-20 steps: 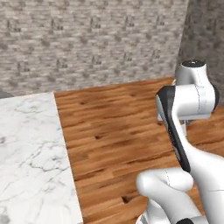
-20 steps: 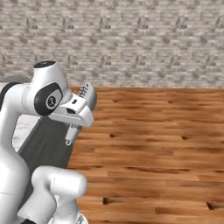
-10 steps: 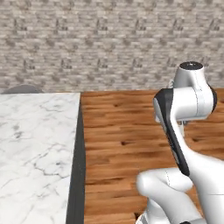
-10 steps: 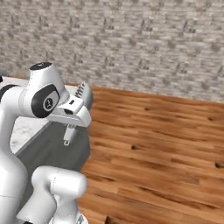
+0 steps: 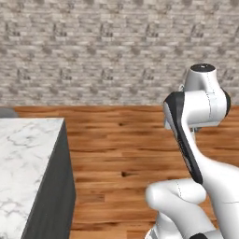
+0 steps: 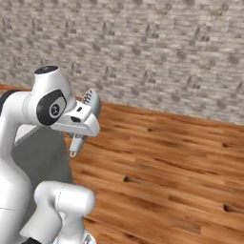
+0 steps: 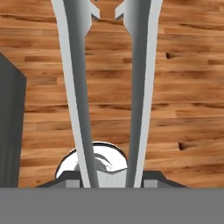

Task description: Take the tongs from the drawer on the left and place them on the dining counter next to the tray containing the hot dog.

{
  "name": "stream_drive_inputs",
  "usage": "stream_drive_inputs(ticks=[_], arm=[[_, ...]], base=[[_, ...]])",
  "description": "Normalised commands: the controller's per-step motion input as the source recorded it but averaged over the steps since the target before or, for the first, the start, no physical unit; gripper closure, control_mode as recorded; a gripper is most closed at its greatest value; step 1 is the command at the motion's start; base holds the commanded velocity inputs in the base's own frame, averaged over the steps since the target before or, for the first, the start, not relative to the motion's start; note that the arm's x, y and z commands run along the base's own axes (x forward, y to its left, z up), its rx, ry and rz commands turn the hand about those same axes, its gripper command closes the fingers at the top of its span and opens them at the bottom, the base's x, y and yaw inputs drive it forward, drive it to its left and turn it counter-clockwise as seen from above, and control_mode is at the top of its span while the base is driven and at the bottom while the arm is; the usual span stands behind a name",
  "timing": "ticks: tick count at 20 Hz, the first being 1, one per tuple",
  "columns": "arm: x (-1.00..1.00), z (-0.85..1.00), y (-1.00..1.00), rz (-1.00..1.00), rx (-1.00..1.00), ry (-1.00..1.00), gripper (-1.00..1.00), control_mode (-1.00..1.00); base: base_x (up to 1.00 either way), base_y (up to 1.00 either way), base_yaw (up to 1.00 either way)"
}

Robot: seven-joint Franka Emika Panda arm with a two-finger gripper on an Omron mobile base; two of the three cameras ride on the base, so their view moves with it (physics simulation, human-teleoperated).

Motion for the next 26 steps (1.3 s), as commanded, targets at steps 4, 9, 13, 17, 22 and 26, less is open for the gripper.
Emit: stream_drive_inputs(ticks=[4,9,13,17,22,26], arm=[[0.0,0.0,0.0,0.0,0.0,0.0,1.0,1.0],[0.0,0.0,0.0,0.0,0.0,0.0,1.0,1.0],[0.0,0.0,0.0,0.0,0.0,0.0,1.0,1.0],[0.0,0.0,0.0,0.0,0.0,0.0,1.0,1.0],[0.0,0.0,0.0,0.0,0.0,0.0,1.0,1.0],[0.0,0.0,0.0,0.0,0.0,0.0,1.0,1.0]], base=[[0.95,-0.62,0.0],[1.0,-0.53,0.07],[1.0,-0.34,0.18],[1.0,-0.14,0.34],[1.0,-0.11,0.42],[1.0,-0.09,0.5]])
